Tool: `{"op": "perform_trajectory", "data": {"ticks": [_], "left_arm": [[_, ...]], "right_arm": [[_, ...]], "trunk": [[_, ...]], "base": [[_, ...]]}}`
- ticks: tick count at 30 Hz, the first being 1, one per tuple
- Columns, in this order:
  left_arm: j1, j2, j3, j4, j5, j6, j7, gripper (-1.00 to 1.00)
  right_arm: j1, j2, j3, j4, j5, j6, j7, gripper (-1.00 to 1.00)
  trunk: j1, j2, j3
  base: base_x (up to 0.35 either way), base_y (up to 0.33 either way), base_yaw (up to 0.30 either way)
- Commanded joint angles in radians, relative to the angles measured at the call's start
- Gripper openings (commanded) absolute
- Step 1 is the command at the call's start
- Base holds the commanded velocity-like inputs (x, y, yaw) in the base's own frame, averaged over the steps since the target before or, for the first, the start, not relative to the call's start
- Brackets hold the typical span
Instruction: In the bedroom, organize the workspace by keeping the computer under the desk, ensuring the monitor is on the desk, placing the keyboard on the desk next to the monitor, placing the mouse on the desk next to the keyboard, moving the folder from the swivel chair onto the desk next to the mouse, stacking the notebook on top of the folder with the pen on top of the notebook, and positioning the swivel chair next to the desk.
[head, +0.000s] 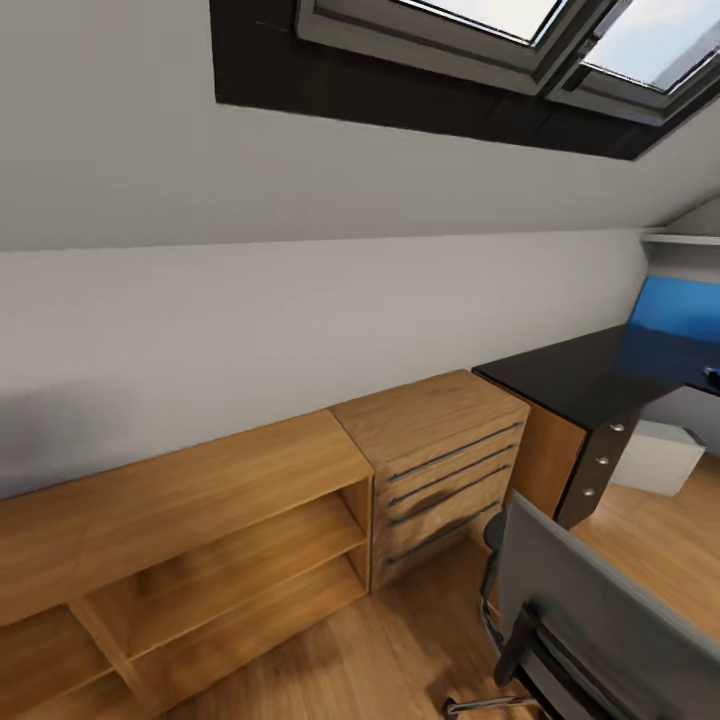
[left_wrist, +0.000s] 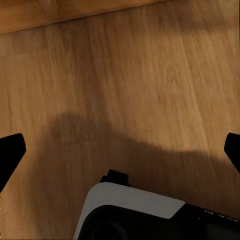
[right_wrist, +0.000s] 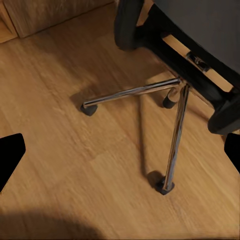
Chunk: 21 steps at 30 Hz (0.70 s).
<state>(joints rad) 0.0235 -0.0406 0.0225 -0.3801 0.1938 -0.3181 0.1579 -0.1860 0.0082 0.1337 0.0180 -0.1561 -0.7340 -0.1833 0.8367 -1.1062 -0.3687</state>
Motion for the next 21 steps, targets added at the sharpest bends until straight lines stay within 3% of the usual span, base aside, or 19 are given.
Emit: {"op": "perform_trajectory", "data": {"ticks": [1, 13, 21], "left_arm": [[0.000, -0.001, 0.002, -0.002, 0.003, -0.001, 0.000, 1.00], [0.001, 0.000, 0.002, -0.001, 0.003, -0.001, 0.000, 1.00], [0.000, -0.001, 0.002, -0.002, 0.003, -0.001, 0.000, 1.00]], "right_arm": [[-0.001, 0.001, 0.009, 0.002, -0.008, -0.004, -0.002, 1.00], [-0.001, 0.001, 0.009, 0.002, -0.009, -0.004, -0.002, 1.00], [-0.001, 0.001, 0.009, 0.002, -0.009, -0.004, -0.002, 1.00]], "trunk": [[0.000, -0.001, -0.001], [0.000, -0.001, -0.001], [0.000, -0.001, -0.001]], "base": [[0.129, 0.264, -0.296], [0.029, 0.309, -0.296], [-0.073, 0.317, -0.296]]}}
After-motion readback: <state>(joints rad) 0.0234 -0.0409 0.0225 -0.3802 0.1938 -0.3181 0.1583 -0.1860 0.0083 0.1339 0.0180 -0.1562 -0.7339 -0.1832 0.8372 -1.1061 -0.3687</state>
